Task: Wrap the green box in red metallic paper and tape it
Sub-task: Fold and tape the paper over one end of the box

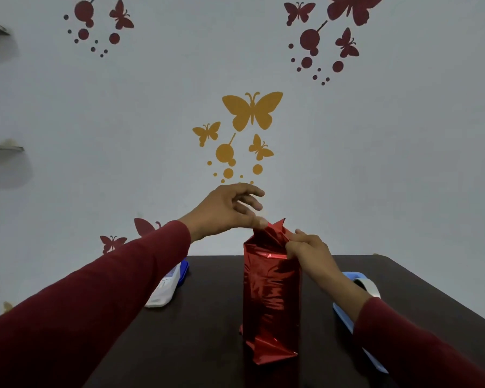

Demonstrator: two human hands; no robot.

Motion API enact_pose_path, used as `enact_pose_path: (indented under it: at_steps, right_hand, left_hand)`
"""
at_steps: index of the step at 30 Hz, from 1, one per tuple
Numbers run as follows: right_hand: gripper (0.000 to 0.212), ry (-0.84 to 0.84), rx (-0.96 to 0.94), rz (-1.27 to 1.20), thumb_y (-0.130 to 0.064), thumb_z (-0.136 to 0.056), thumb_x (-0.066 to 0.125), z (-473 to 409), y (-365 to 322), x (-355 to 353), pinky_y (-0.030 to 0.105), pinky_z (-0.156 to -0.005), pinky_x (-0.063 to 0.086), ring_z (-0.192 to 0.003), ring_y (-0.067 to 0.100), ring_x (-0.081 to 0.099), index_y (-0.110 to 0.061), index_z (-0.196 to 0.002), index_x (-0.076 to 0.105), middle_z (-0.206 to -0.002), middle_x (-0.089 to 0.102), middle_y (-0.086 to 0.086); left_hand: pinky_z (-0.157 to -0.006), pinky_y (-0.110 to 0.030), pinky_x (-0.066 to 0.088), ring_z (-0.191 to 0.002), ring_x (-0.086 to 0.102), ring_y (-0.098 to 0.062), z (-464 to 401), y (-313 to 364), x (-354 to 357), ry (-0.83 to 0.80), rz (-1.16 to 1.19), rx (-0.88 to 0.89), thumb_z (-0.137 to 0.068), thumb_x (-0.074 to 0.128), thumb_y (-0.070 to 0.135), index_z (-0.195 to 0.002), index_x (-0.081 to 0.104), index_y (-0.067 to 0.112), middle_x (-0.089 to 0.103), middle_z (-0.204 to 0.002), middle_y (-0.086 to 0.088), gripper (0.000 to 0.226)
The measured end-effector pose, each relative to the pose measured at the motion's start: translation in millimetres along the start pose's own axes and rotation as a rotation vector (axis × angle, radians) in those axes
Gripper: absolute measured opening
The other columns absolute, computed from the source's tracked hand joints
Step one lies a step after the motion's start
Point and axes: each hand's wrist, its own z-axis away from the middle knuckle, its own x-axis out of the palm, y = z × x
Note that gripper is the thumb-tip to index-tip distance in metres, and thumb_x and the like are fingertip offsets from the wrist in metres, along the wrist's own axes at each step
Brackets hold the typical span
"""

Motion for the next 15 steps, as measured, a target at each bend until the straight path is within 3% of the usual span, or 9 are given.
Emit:
enact_pose_path:
  at_steps: [2, 5, 7, 9, 12, 15]
  right_hand:
    - [0.016, -0.024, -0.018, -0.015, -0.025, -0.058, 0.053, -1.7, 0.6, -1.5, 0.033, -0.088, 0.036, -0.114, 0.013, 0.051, -0.011, -0.059, 0.061, -0.079, 0.063, -0.017]
    - [0.010, -0.047, -0.061, -0.027, -0.027, -0.060, 0.056, -1.3, 0.9, -1.7, 0.035, -0.077, 0.038, -0.084, 0.017, 0.053, -0.022, -0.052, 0.058, -0.078, 0.056, 0.000]
    - [0.007, -0.062, -0.080, -0.037, -0.026, -0.059, 0.057, -1.8, 2.8, -2.2, 0.035, -0.076, 0.039, -0.079, 0.017, 0.053, -0.021, -0.055, 0.061, -0.077, 0.057, 0.002]
    - [0.007, -0.085, -0.085, -0.053, -0.023, -0.057, 0.058, -3.2, 6.0, -3.9, 0.035, -0.075, 0.042, -0.074, 0.015, 0.055, -0.027, -0.056, 0.064, -0.070, 0.058, -0.001]
    - [0.010, -0.081, -0.087, -0.064, -0.021, -0.057, 0.060, -5.5, 9.9, -3.9, 0.036, -0.075, 0.044, -0.072, 0.015, 0.055, -0.029, -0.057, 0.067, -0.066, 0.059, -0.004]
    - [0.012, -0.073, -0.087, -0.080, -0.021, -0.058, 0.062, -7.8, 13.5, -0.9, 0.037, -0.077, 0.045, -0.074, 0.016, 0.058, -0.031, -0.060, 0.070, -0.068, 0.062, -0.004]
  left_hand:
    - [-0.091, -0.026, 0.058, -0.101, 0.071, -0.006, 4.2, -6.8, 0.9, -0.114, -0.081, -0.063, -0.072, 0.094, 0.034, -0.131, 0.064, 0.031, 0.073, -0.113, 0.010, 0.067]
    - [-0.088, -0.031, 0.060, -0.091, 0.074, -0.011, 5.2, -14.1, 13.2, -0.142, -0.168, -0.055, -0.080, 0.088, 0.029, -0.115, 0.075, 0.023, 0.078, -0.096, 0.003, 0.038]
    - [-0.085, -0.035, 0.058, -0.085, 0.074, -0.021, 4.4, -14.4, 19.0, -0.042, -0.108, -0.040, -0.084, 0.085, 0.028, -0.102, 0.078, 0.013, 0.078, -0.086, -0.004, 0.025]
    - [-0.082, -0.029, 0.058, -0.085, 0.075, -0.021, 4.8, -13.9, 22.7, 0.029, 0.018, -0.065, -0.084, 0.085, 0.025, -0.097, 0.078, 0.010, 0.079, -0.085, -0.006, 0.021]
    - [-0.072, -0.018, 0.053, -0.081, 0.074, -0.012, 10.4, -12.3, 31.2, 0.071, 0.224, -0.130, -0.083, 0.086, 0.017, -0.100, 0.079, 0.015, 0.080, -0.087, -0.006, 0.019]
    - [-0.071, -0.021, 0.057, -0.081, 0.076, -0.016, 13.1, -12.9, 38.0, 0.079, 0.349, -0.176, -0.078, 0.087, 0.005, -0.106, 0.077, 0.013, 0.080, -0.087, -0.006, 0.030]
